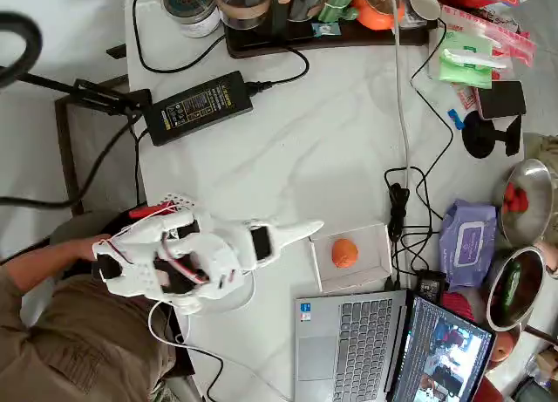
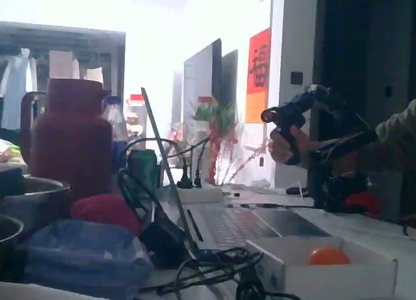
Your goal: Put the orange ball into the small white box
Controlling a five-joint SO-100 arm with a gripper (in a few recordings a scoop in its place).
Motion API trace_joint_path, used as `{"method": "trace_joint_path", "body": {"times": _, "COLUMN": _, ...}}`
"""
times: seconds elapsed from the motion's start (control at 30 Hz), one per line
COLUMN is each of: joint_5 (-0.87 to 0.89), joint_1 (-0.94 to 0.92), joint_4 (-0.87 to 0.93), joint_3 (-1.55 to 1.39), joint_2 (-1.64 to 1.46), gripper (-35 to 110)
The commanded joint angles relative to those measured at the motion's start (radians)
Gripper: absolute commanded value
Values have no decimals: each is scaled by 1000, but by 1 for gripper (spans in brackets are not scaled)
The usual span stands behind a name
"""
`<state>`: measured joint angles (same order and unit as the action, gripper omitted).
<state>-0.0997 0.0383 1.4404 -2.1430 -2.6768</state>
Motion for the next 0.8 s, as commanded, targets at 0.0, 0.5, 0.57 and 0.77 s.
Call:
{"method": "trace_joint_path", "body": {"times": 0.0, "joint_5": -14, "joint_1": 3, "joint_4": -58, "joint_3": -48, "joint_2": -23, "gripper": 38}}
{"method": "trace_joint_path", "body": {"times": 0.5, "joint_5": -14, "joint_1": -14, "joint_4": -201, "joint_3": -492, "joint_2": -374, "gripper": 38}}
{"method": "trace_joint_path", "body": {"times": 0.57, "joint_5": -14, "joint_1": -15, "joint_4": -202, "joint_3": -497, "joint_2": -374, "gripper": 38}}
{"method": "trace_joint_path", "body": {"times": 0.77, "joint_5": -14, "joint_1": -17, "joint_4": -238, "joint_3": -502, "joint_2": -360, "gripper": 38}}
